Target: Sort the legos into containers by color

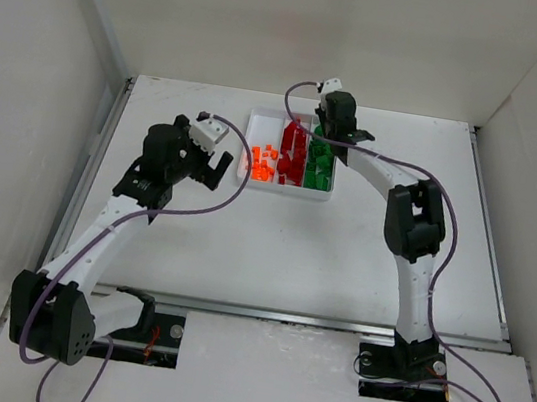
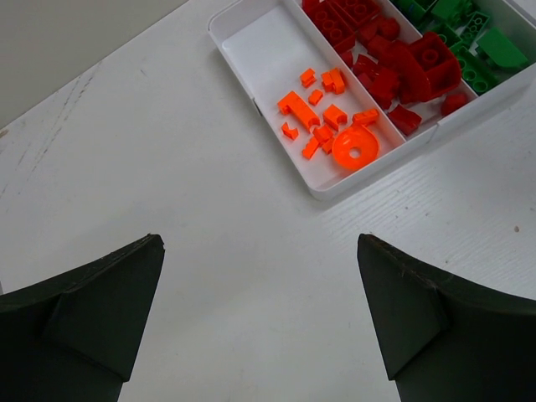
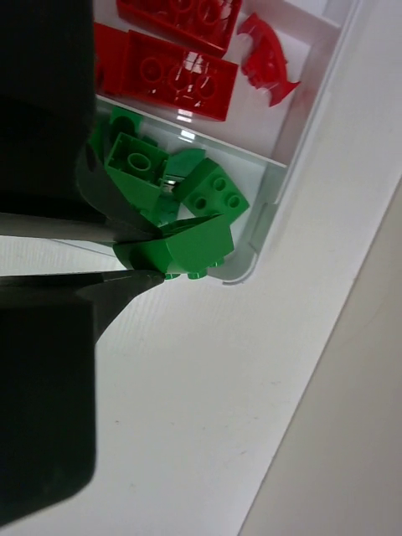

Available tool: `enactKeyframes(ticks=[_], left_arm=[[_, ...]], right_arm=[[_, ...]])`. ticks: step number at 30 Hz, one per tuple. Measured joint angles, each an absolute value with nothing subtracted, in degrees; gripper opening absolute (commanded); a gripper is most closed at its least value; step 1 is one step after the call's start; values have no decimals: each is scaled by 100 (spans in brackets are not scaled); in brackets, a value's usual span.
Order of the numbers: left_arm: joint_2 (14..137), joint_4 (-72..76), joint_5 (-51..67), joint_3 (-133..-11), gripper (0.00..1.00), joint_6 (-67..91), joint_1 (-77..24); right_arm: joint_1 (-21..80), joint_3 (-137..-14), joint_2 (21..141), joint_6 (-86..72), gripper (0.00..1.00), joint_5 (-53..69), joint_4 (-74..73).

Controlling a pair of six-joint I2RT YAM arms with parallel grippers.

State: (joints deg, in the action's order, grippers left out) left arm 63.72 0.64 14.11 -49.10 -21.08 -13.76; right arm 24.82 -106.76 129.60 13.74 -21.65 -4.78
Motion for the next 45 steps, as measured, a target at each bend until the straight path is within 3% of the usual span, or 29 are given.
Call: enactKeyframes(ticks=[2,3,6,10,16,21,25,33,45], left_arm=[[6412,64,1411,-4910,100,-2108,-1376],[6434,67,1411,-4910,100,-2110,-1376],[6473,75,1411,-4910,100,-2134,-1376],[6475,128,1411,-4910,100,-2187,-1376],[6475,191,1396,-4910,100,-2209,-1376],[6462,600,819,-4805,100,-1914,-1378],[6401,1070,-259,-4399,100,-1249,-1186],[6390,1181,-1581,-3820,100,167,165],[6390,1310,-1577,-3697,100,847,458]], right_arm=[[2482,-10783,12960,1376,15,-2178,-478],[2482,-10807,12960,1378,29,-2185,-471],[2484,-10818,12962,1382,49,-2152,-530],[2484,-10822,12964,1424,63,-2108,-781],[2486,-10925,12956,1426,71,-2147,-1205],[2403,-10597,12449,972,87,-2241,-1378],[1833,-9618,11194,187,91,-1977,-1367],[-668,-8307,9240,-722,97,-1890,-1194],[-617,-7815,8980,-1232,99,-1953,-1330]])
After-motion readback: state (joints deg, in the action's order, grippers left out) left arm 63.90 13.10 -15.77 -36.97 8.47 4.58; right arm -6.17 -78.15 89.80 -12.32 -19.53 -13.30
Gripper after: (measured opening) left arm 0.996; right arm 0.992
